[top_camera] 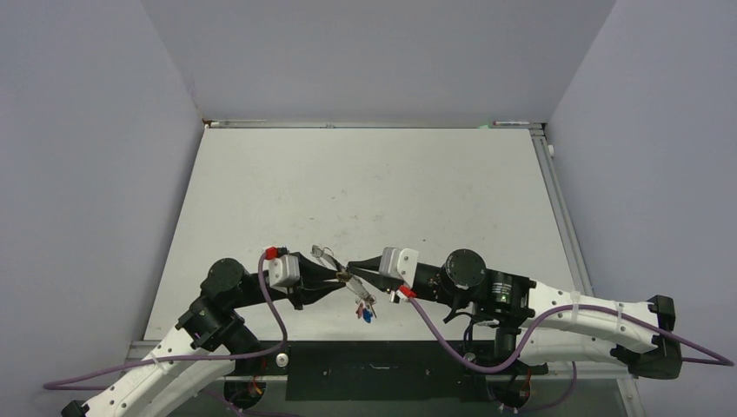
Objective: Put the keys on the keyring
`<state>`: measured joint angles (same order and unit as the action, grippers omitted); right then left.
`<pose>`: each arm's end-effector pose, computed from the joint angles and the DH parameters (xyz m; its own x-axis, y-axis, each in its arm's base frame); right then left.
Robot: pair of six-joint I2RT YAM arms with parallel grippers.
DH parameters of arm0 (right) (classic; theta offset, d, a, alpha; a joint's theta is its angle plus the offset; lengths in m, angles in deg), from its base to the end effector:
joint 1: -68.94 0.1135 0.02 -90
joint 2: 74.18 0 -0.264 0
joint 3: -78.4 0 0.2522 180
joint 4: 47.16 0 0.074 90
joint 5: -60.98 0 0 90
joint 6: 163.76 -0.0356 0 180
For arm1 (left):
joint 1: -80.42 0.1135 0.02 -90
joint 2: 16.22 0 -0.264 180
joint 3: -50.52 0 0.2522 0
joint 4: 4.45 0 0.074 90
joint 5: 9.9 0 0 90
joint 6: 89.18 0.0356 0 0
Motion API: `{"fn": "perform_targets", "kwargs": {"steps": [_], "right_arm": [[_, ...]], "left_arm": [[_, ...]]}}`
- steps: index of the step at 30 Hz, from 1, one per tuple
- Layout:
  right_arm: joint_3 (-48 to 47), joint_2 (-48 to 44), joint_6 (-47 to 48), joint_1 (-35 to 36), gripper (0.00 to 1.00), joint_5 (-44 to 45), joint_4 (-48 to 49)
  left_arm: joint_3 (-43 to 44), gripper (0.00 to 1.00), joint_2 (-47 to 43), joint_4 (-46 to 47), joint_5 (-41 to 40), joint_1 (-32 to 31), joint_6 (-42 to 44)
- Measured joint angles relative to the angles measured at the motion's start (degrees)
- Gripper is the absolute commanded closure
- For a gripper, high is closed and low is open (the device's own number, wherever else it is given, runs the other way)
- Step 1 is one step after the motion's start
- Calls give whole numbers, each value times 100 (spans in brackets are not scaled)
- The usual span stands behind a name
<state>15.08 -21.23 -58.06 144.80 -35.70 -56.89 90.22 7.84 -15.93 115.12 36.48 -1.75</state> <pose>0.0493 0.2128 0.3708 0.2709 -0.0247 -0.9623 -0.9538 0.1279 -0.2718 0.0756 -0.1012 0.2966 0.0082 -0.0589 -0.9982 0.9818 0.1901 -0.0031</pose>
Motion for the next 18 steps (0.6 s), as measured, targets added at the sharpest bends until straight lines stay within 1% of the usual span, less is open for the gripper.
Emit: {"fn": "perform_targets", "kwargs": {"steps": [10,12,13,14,15,18], "right_arm": [[55,131,-116,63,95,-46,278],[81,131,-136,72,95,-66,323],[85,133,-144,74,95,-74,330],[85,138,-144,74,95,-81,341],[85,153,-146,74,95,-83,372],[90,208,-151,74,95,-74,415]], "left_arm": [[-31,82,-26,7,-9,0,0],[-31,87,-33,7,-24,0,-2],[-31,92,-39,4,-35,0,-2],[-31,99,-48,7,-57,0,-13],[-31,100,-70,4,-74,0,-22],[-31,100,-203,9,-160,-22,-4]]}}
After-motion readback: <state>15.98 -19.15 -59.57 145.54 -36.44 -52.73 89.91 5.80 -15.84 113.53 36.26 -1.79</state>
